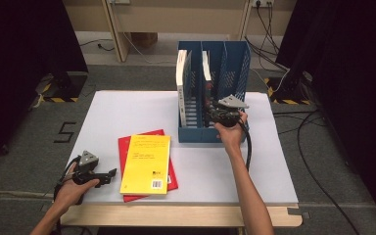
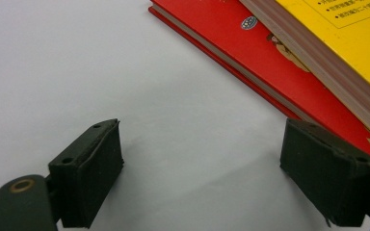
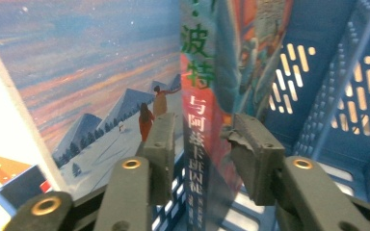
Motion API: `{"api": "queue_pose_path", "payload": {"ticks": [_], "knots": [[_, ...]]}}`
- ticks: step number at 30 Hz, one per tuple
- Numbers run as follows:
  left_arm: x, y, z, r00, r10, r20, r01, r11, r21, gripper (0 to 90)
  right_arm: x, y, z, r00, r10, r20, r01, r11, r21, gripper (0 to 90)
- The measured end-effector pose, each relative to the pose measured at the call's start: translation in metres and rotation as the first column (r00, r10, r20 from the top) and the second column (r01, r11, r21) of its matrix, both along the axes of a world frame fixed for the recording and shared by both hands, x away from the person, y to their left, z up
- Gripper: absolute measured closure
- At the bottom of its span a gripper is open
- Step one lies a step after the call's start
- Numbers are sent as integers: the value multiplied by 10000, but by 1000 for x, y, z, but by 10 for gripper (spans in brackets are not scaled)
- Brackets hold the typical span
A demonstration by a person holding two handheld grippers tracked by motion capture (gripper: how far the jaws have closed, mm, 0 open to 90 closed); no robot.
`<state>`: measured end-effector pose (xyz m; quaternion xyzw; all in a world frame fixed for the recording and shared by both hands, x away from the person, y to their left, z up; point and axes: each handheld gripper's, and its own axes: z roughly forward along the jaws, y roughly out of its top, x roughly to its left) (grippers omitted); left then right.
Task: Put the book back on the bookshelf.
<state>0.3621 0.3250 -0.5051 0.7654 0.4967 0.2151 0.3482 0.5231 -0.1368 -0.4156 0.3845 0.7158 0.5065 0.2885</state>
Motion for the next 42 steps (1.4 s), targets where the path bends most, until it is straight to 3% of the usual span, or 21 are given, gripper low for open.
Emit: {"api": "queue_pose_path", "payload": {"ticks": [8,22,27,42], "knots": [[0,0,0,10000,-2,1,2,10000,-7,137,-17,-11,7,9999,138,37,-138,9997,214,557],[0,0,0,10000,-2,2,2,10000,-8,138,-41,-9,18,9991,416,-91,-409,9964,747,477],[0,0,0,10000,-4,1,4,10000,-7,138,-50,-4,20,9980,601,-209,-576,9927,1058,447],[0,0,0,10000,-13,4,13,10000,-10,140,-77,20,13,9885,1396,-587,-1324,9848,1122,419]]}}
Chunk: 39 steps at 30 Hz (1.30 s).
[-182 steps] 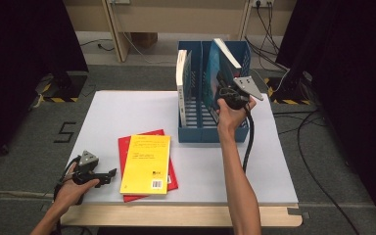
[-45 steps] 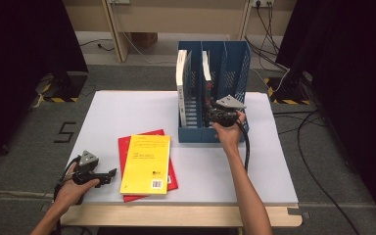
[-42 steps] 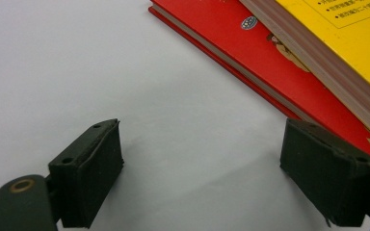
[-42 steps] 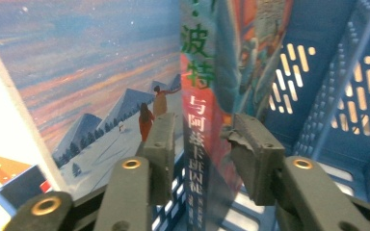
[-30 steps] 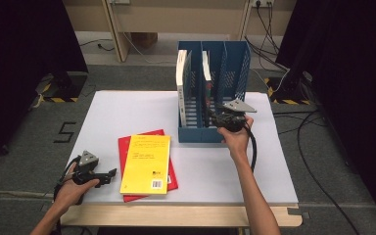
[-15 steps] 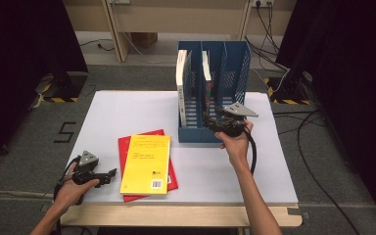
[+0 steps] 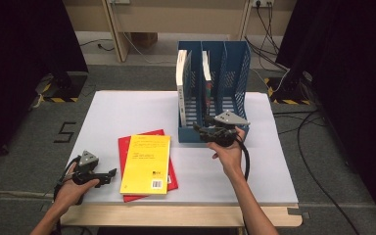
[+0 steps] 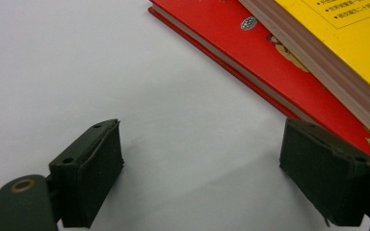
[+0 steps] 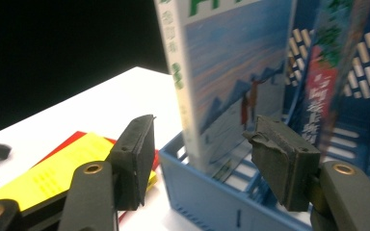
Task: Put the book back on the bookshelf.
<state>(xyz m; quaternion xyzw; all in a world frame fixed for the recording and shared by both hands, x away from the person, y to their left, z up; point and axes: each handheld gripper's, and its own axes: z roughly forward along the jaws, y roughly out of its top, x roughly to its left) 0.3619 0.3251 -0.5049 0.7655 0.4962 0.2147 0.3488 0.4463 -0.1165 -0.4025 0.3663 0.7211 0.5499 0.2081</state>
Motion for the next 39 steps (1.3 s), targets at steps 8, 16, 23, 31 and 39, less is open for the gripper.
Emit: {"api": "queue_pose_path", "payload": {"ticks": [8,16,23,31,39], "knots": [[0,0,0,10000,4,33,-4,10000,13,143,-8,5,-12,9993,202,-327,-204,9998,-72,398],[-1,0,0,10000,-7,35,7,10000,25,145,-13,7,-20,9982,294,-521,-299,9995,-76,386],[-1,0,0,10000,-8,39,7,10000,18,146,-16,7,-25,9970,348,-696,-355,9993,-84,380],[-1,0,0,10000,-4,14,4,10000,-4,144,-20,7,-31,9958,390,-826,-402,9991,-135,378],[0,0,0,10000,8,17,-8,10000,-43,143,-24,6,-35,9944,470,-943,-485,9987,-137,372]]}}
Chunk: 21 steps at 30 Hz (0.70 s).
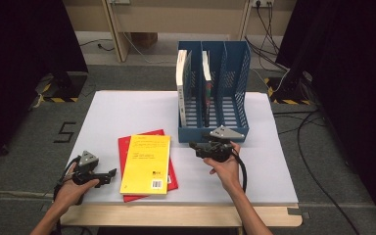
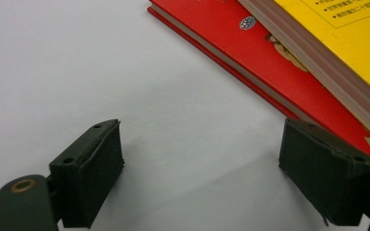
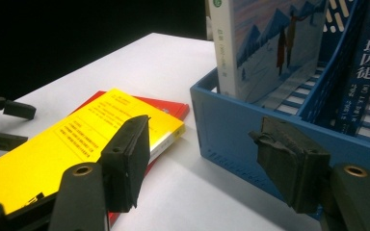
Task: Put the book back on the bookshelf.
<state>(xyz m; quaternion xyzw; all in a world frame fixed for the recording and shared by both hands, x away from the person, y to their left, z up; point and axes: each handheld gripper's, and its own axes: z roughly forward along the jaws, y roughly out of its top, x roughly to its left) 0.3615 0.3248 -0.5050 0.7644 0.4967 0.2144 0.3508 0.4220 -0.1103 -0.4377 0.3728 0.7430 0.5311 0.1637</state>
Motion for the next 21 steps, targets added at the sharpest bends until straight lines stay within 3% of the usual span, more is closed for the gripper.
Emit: {"api": "queue_pose_path", "payload": {"ticks": [21], "knots": [[0,0,0,10000,12,12,-12,10000,12,143,-11,7,-12,9991,278,-312,-278,9996,8,350]]}}
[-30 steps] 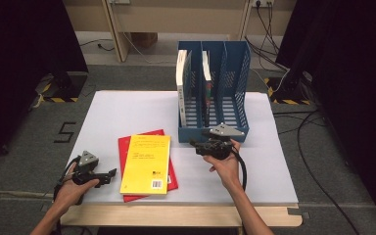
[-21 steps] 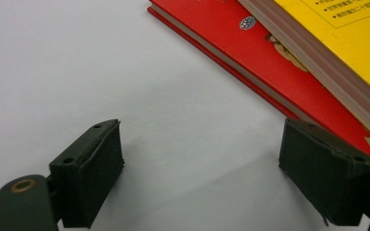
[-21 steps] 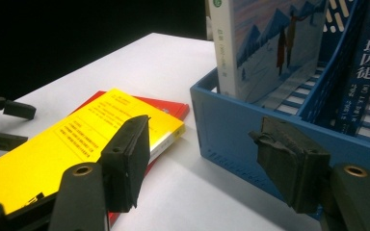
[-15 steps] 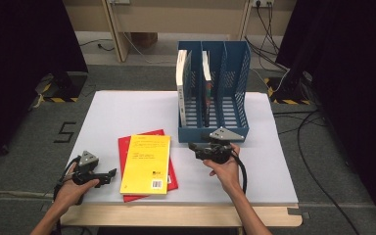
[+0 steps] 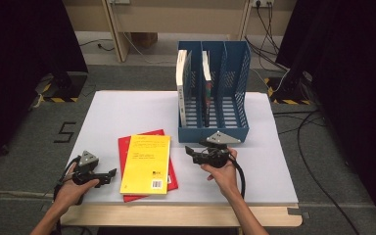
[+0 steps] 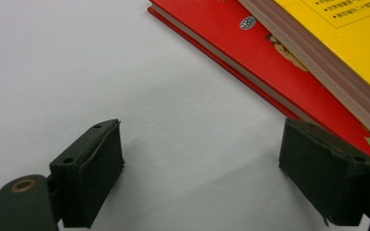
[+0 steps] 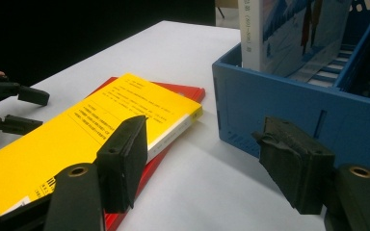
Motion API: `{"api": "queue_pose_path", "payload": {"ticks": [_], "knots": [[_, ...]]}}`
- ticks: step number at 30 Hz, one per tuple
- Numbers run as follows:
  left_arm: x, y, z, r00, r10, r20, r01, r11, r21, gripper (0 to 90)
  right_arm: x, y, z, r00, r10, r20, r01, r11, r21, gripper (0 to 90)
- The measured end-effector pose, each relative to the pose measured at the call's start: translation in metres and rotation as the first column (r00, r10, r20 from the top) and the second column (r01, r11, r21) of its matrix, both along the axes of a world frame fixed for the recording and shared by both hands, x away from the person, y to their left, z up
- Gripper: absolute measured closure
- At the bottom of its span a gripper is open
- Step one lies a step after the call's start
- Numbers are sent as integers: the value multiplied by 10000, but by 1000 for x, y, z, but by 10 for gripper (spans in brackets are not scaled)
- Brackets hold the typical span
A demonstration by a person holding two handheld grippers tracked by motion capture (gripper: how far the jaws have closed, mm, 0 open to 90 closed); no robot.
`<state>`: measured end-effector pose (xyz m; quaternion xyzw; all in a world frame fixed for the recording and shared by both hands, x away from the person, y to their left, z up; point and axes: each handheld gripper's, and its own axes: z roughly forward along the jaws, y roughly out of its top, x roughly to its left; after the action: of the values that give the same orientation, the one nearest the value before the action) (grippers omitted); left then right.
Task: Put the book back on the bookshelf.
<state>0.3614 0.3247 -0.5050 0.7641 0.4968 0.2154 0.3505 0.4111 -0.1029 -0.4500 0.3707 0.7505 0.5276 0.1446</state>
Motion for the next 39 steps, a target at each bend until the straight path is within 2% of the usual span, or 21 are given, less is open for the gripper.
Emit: {"api": "queue_pose_path", "payload": {"ticks": [11,15,16,18,22,29,31,35,39], "knots": [[-1,1,2,10000,-22,66,22,10000,-40,151,-2,6,-9,9992,156,-357,-155,9999,18,332],[-3,2,7,9994,58,331,-49,9996,-262,152,-1,6,-10,9989,193,-433,-188,9998,115,331],[-4,1,8,9993,70,354,-53,9989,-470,152,-1,6,-11,9988,199,-457,-194,9997,112,331],[-5,0,9,9992,44,406,-19,9981,-617,152,-1,7,-12,9985,229,-488,-223,9997,137,330],[-7,-7,12,9987,-83,506,119,9973,-724,152,-2,11,-13,9979,310,-566,-306,9995,75,328],[-9,-23,9,9980,-532,350,550,9971,-529,152,-3,16,-17,9964,435,-731,-436,9990,8,318],[-10,-25,9,9982,-483,352,495,9981,-365,166,-3,18,-18,9955,508,-804,-510,9987,-8,314],[-9,-26,9,9985,-427,331,441,9982,-407,172,-3,22,-20,9928,691,-983,-696,9976,-17,306],[-10,-28,10,9979,-515,386,527,9981,-320,220,-3,27,-24,9894,844,-1179,-841,9964,69,303]]}}
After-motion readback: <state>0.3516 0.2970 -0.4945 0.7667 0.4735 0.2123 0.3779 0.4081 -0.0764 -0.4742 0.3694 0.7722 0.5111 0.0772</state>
